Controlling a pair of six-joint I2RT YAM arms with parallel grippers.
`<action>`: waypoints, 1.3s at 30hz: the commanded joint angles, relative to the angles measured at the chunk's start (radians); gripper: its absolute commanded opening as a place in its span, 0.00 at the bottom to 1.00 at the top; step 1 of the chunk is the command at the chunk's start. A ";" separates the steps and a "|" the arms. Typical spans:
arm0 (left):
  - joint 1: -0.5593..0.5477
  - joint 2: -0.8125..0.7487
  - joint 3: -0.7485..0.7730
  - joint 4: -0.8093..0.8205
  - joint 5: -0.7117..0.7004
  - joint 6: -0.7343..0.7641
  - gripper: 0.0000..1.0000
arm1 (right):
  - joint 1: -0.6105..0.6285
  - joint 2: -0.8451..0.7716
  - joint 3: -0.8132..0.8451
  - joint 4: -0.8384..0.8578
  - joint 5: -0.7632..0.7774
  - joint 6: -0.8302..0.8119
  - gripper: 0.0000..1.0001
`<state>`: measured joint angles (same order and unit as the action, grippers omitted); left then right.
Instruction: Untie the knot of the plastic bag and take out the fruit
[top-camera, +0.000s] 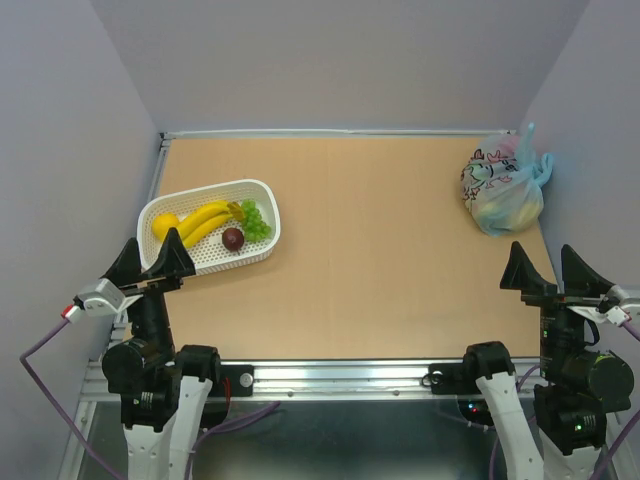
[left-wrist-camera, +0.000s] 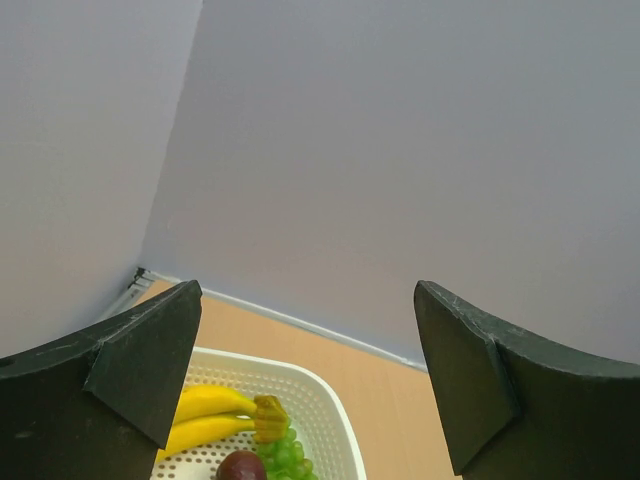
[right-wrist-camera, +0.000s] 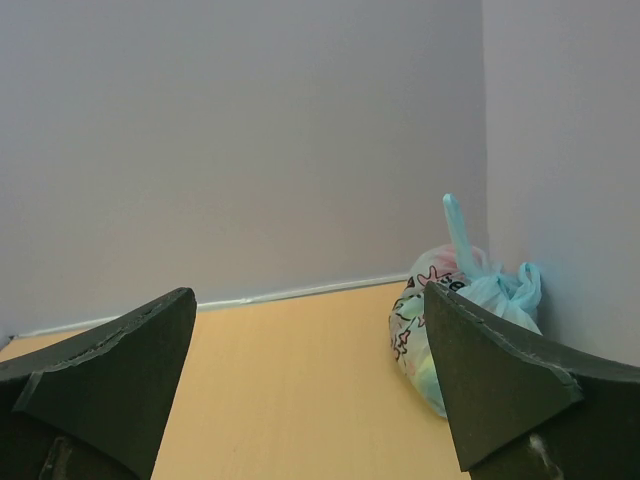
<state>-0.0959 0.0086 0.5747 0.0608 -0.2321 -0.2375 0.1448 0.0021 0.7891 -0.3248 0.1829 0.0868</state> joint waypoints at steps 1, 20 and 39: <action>0.007 -0.203 0.020 0.030 -0.023 -0.009 0.99 | 0.004 0.001 0.033 0.021 -0.014 0.007 1.00; 0.007 -0.191 0.008 0.028 0.010 -0.028 0.99 | 0.004 0.122 0.002 0.000 0.066 0.097 1.00; -0.064 -0.113 -0.006 -0.058 0.073 -0.089 0.99 | 0.003 1.180 0.428 -0.120 0.662 0.349 1.00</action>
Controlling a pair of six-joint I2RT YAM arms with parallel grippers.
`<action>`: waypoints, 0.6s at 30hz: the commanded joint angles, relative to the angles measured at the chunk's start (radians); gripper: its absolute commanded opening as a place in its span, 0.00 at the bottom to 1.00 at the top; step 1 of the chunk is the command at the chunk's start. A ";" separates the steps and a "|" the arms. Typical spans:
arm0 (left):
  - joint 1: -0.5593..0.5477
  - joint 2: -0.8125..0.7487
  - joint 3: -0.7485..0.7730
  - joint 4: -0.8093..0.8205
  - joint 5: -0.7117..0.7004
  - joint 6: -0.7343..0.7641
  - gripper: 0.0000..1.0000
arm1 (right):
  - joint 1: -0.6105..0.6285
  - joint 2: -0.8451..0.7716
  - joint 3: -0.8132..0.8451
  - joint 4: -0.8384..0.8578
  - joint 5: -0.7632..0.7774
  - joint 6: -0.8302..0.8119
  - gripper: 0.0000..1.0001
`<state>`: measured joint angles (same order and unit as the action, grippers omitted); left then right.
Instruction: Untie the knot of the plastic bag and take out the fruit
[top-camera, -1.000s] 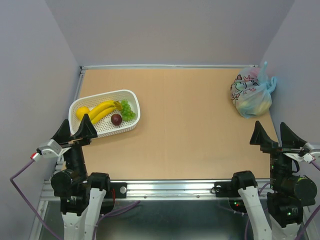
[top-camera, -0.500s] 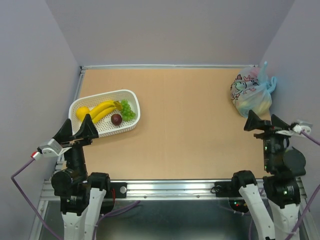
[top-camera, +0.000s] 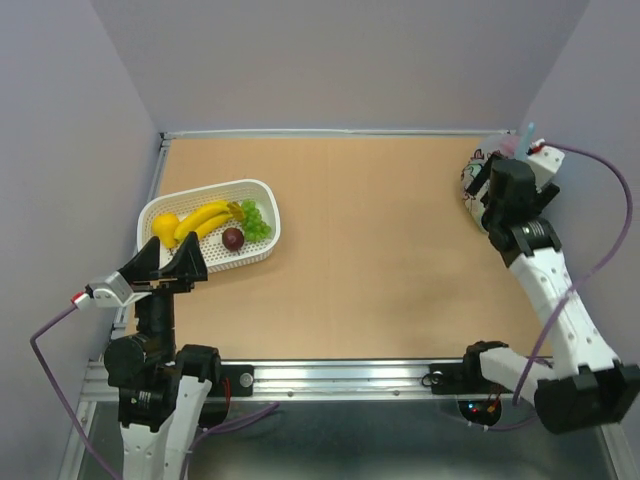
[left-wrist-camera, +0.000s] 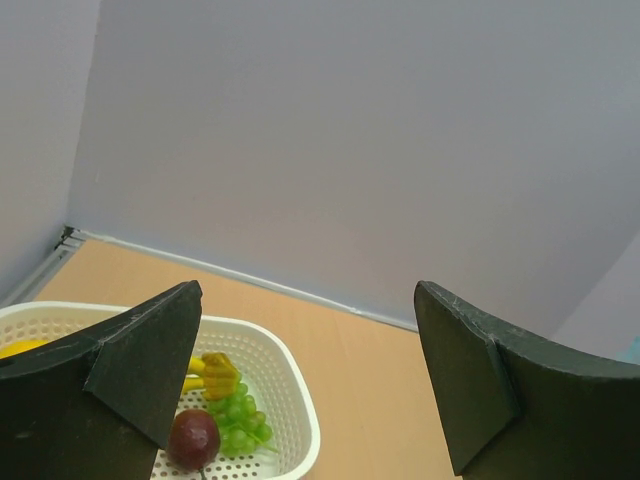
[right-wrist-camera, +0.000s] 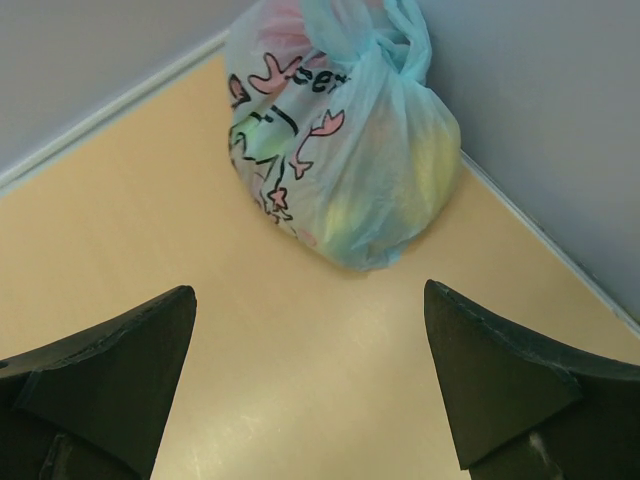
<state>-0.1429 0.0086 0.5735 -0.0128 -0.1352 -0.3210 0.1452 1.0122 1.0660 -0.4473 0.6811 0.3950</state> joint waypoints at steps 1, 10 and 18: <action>-0.021 -0.111 -0.003 0.014 -0.024 -0.006 0.99 | 0.001 0.214 0.179 0.002 0.193 0.042 1.00; -0.050 -0.093 -0.006 0.017 -0.041 -0.004 0.99 | -0.246 0.664 0.432 0.033 -0.029 0.208 1.00; -0.040 -0.067 -0.014 0.039 0.012 0.002 0.98 | -0.381 0.836 0.437 0.085 -0.204 0.256 0.70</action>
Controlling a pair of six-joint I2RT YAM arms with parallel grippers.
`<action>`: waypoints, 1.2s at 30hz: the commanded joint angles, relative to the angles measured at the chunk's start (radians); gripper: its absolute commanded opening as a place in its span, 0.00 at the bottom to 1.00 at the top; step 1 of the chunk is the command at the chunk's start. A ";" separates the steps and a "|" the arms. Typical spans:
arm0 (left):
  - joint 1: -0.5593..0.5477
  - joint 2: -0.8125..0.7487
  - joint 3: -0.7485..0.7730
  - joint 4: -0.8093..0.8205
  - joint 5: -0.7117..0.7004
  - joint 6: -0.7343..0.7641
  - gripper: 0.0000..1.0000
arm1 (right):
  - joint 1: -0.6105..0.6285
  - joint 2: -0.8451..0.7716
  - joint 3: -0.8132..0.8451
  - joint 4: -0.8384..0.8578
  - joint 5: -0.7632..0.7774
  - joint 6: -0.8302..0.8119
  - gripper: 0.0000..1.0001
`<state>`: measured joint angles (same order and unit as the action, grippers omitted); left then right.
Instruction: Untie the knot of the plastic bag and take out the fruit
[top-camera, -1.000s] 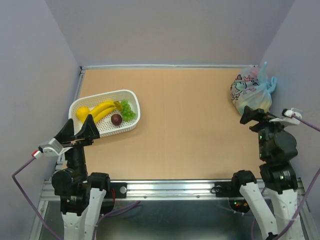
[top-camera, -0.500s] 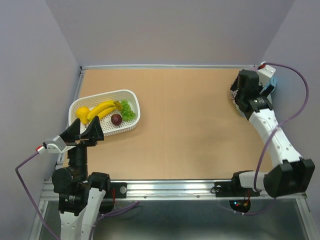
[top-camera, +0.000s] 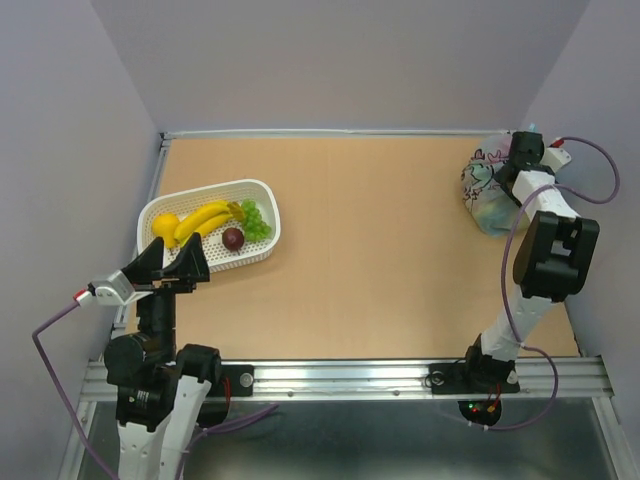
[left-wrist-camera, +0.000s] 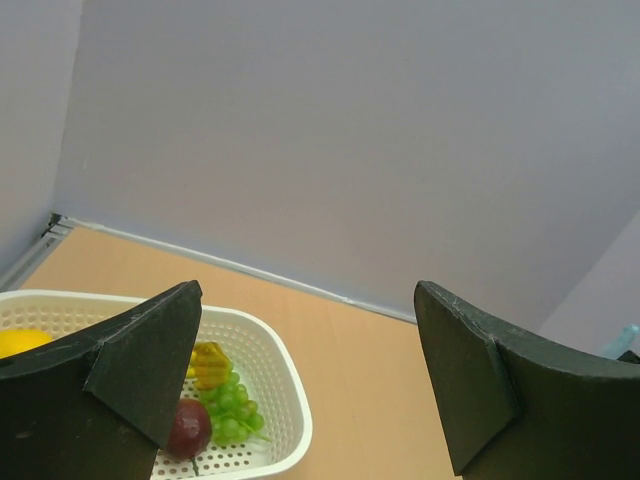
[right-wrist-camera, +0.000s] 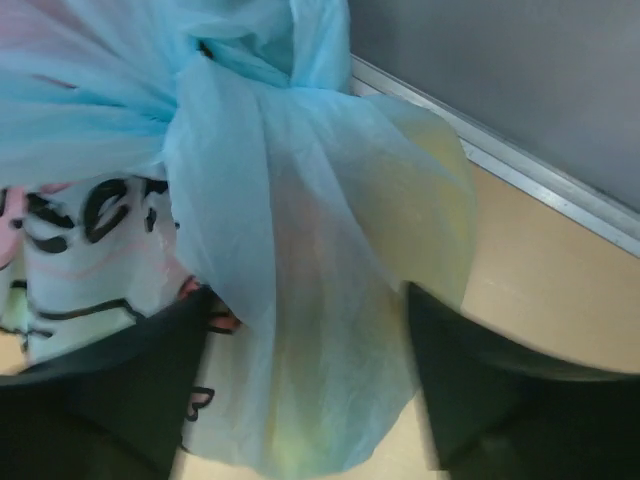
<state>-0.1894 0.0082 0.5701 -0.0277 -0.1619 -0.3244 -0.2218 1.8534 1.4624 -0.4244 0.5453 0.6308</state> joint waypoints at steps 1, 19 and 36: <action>0.011 -0.059 -0.015 0.066 0.060 0.004 0.98 | -0.014 -0.011 0.033 0.068 -0.103 -0.012 0.60; 0.022 0.266 0.030 0.086 0.367 -0.068 0.93 | 0.401 -0.431 -0.279 0.113 -0.519 -0.292 0.00; -0.215 0.828 0.246 0.083 0.432 -0.176 0.93 | 0.872 -0.776 -0.721 0.085 -0.291 -0.129 0.00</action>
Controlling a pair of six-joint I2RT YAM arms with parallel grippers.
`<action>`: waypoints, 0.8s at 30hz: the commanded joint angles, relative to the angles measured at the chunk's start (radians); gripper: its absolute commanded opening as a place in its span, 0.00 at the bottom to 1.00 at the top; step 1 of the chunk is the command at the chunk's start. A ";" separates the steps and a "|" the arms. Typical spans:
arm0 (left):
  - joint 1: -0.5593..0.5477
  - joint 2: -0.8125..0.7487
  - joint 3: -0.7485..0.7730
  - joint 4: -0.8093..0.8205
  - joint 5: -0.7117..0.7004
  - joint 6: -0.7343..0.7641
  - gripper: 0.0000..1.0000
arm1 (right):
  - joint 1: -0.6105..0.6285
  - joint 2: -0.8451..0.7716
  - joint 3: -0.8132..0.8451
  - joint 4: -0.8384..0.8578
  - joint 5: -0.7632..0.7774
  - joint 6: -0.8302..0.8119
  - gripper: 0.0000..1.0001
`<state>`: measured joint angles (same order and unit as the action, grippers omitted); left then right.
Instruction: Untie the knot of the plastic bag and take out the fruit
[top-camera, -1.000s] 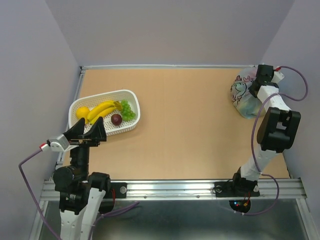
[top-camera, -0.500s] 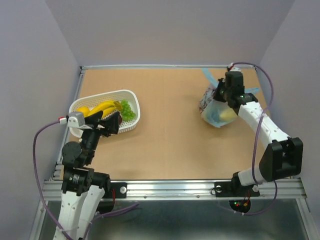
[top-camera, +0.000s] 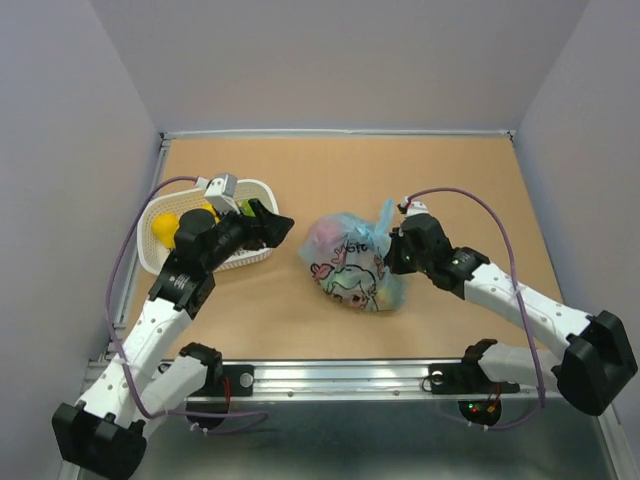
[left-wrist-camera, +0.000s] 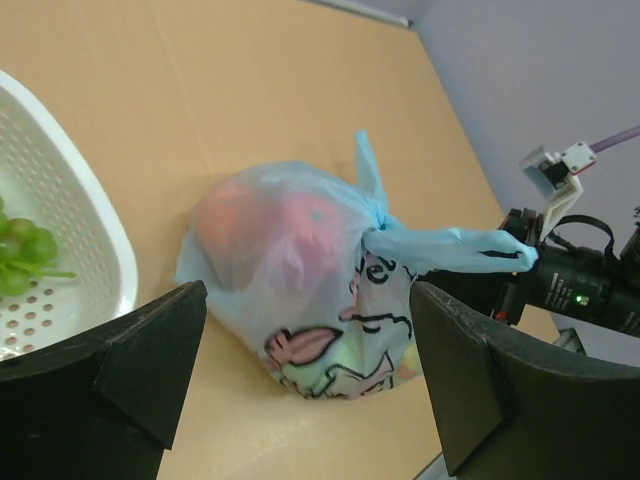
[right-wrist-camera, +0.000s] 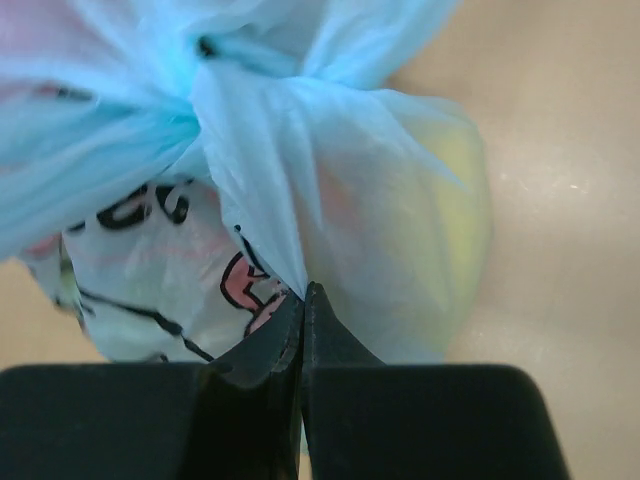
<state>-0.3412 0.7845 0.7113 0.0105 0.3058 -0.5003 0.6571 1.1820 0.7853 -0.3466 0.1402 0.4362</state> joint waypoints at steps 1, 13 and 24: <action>-0.082 0.112 0.125 0.042 -0.062 0.014 0.93 | -0.007 -0.123 -0.052 0.003 0.133 0.078 0.01; -0.396 0.565 0.476 -0.154 -0.155 0.356 0.90 | -0.007 -0.219 -0.075 0.003 0.016 0.006 0.01; -0.502 0.660 0.392 -0.182 -0.231 0.324 0.73 | -0.005 -0.229 -0.083 0.006 0.019 -0.037 0.01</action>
<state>-0.8398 1.4403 1.1248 -0.1768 0.1196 -0.1757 0.6540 0.9684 0.7227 -0.3695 0.1650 0.4236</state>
